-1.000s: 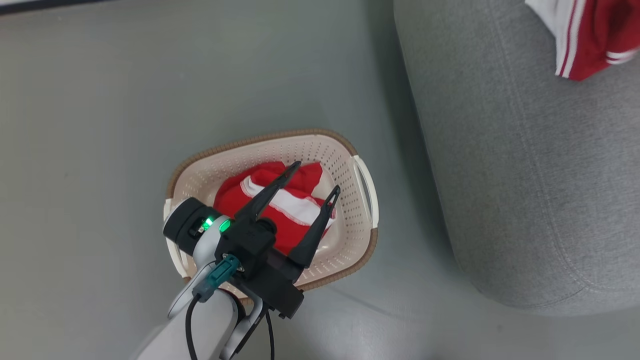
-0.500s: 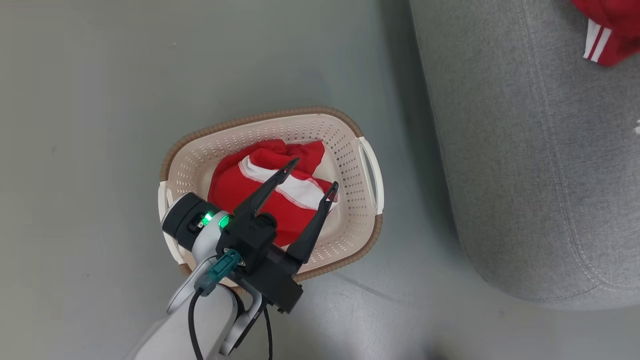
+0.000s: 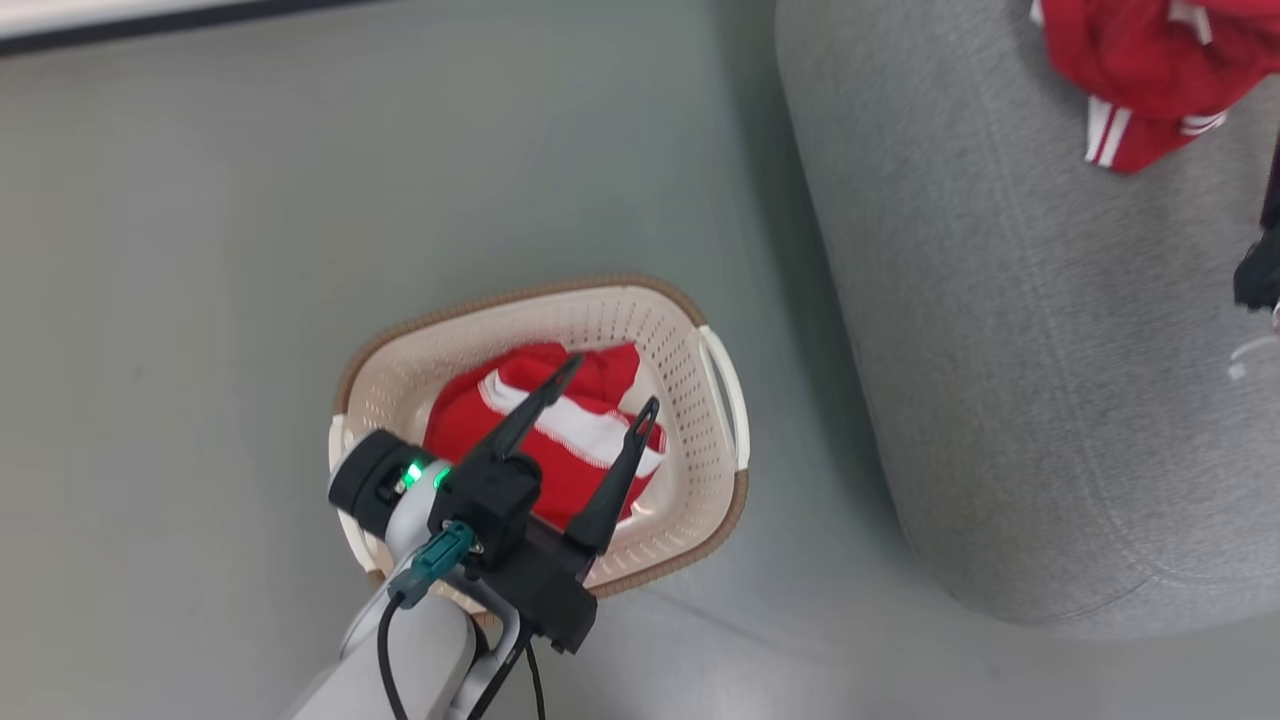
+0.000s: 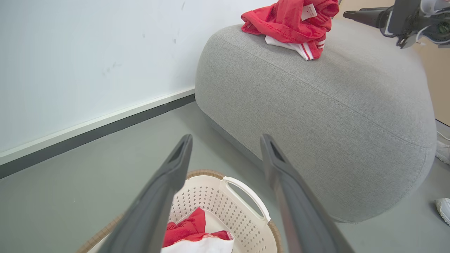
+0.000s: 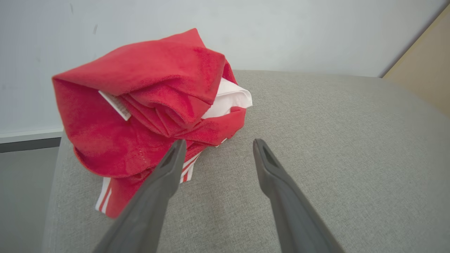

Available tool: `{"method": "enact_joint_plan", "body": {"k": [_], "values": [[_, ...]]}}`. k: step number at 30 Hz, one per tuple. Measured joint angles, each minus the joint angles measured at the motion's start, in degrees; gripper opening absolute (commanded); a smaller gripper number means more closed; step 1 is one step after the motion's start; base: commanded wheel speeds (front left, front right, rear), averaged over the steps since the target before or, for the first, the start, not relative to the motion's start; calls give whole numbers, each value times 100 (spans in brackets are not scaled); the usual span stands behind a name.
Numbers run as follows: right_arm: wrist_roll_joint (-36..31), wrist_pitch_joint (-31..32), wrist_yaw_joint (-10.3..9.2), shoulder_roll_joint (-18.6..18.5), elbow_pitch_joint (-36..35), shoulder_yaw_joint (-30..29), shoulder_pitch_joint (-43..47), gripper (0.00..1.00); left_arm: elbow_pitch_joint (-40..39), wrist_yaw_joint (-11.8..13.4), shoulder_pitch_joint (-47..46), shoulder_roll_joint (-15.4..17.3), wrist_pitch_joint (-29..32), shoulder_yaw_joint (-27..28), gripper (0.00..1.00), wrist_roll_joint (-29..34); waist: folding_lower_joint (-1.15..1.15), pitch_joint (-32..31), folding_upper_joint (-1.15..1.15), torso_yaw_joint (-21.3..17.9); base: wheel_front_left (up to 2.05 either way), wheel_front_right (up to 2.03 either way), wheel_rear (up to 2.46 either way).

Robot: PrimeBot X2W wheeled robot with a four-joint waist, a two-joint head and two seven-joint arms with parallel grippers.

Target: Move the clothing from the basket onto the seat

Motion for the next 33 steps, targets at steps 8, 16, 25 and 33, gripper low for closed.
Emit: {"method": "enact_joint_plan", "body": {"k": [8,16,25,33], "values": [[-11,-5,169,259,-253,98,665,100,314,5,253,-86,-154,130,100,-252,-1,-613,-1,-18,0,0,0],[-31,-5,270,682,-794,175,1301,100,490,118,464,-91,-254,466,100,-467,-1,-1193,-1,80,0,0,0],[0,-5,313,1026,-1337,219,2097,100,662,268,863,-21,-321,820,100,-641,-1,-1769,-1,296,0,0,0],[27,-5,266,1244,-1956,230,3070,100,712,420,1423,110,-353,1159,100,-832,-1,-2345,-2,581,0,0,0]]}}
